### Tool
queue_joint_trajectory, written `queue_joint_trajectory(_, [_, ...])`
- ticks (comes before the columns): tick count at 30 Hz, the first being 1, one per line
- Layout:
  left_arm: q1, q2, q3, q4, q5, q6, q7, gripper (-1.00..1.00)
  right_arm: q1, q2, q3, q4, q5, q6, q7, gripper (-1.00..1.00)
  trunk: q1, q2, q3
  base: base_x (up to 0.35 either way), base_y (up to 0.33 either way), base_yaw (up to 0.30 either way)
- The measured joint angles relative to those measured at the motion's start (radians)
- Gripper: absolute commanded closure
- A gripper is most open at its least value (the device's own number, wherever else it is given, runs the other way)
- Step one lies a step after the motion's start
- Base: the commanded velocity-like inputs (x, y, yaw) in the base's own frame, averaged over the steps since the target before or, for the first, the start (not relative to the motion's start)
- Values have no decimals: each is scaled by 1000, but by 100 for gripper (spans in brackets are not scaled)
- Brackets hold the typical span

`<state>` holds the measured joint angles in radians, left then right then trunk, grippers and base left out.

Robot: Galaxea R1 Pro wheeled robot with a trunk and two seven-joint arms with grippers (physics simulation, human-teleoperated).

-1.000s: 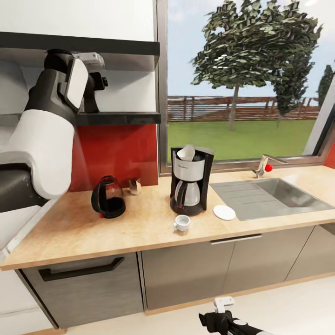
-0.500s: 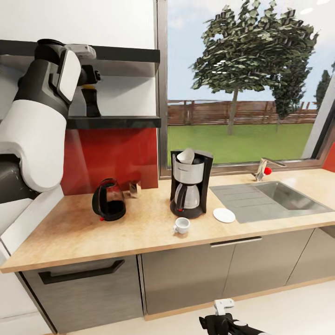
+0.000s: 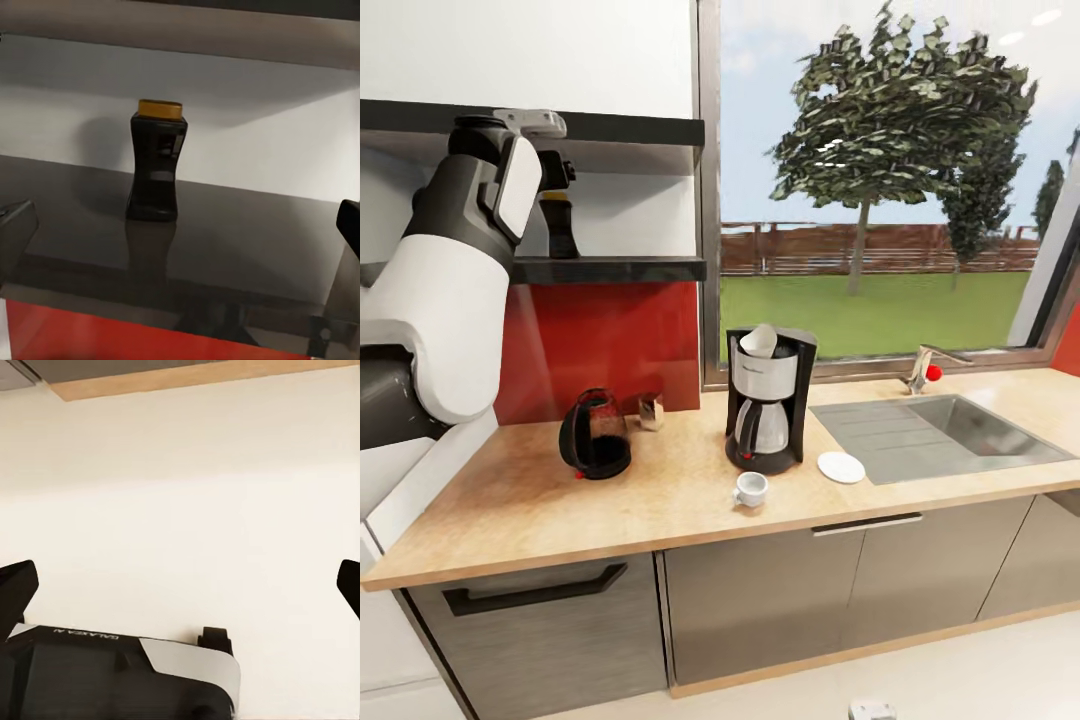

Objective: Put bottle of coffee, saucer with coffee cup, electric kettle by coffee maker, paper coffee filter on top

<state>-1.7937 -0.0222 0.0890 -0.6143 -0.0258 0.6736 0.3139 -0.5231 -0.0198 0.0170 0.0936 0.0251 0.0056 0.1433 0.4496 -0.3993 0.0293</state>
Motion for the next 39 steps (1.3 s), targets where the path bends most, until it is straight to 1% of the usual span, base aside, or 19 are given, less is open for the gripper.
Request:
queue_joint_trajectory(5, [5, 0, 0, 1, 0, -1, 0, -100, 8, 3, 1, -6, -1, 2, -3, -100, 0, 0, 0, 0, 0, 0])
queue_joint_trajectory(8, [27, 0, 0, 15, 0, -6, 0, -100, 8, 4, 1, -7, -1, 1, -2, -100, 0, 0, 0, 0, 0, 0])
queue_joint_trajectory(11, [36, 0, -1, 55, 1, -59, 0, -100, 9, 5, 1, -8, -1, 1, -1, -100, 0, 0, 0, 12, 0, 0])
queue_joint_trajectory(12, [38, 0, -1, 96, 1, -104, 0, -100, 9, 5, 1, -8, -1, 1, -1, -100, 0, 0, 0, 85, 0, 0])
queue_joint_trajectory(14, [38, 0, -1, 131, 1, -132, 0, -100, 9, 5, 1, -8, -1, 0, -1, -100, 0, 0, 0, 182, 0, 0])
queue_joint_trajectory(16, [39, 0, -1, 151, 0, -144, 0, -100, 9, 5, 1, -8, -1, 0, -1, -100, 0, 0, 0, 269, 0, 0])
queue_joint_trajectory(24, [39, 0, -1, 160, -1, -152, 0, -100, 9, 5, 1, -8, -1, -7, -1, -100, -1, 0, 0, 329, 13, 0])
queue_joint_trajectory(30, [39, 0, -1, 160, -1, -152, 0, -100, 9, 5, 1, -8, -1, -9, 0, -100, 0, 0, 0, 256, 162, 0])
queue_joint_trajectory(39, [39, 0, 0, 158, -2, -151, 0, -100, 9, 5, 1, -9, -1, -11, -2, -100, 0, 0, 0, 52, 61, 0])
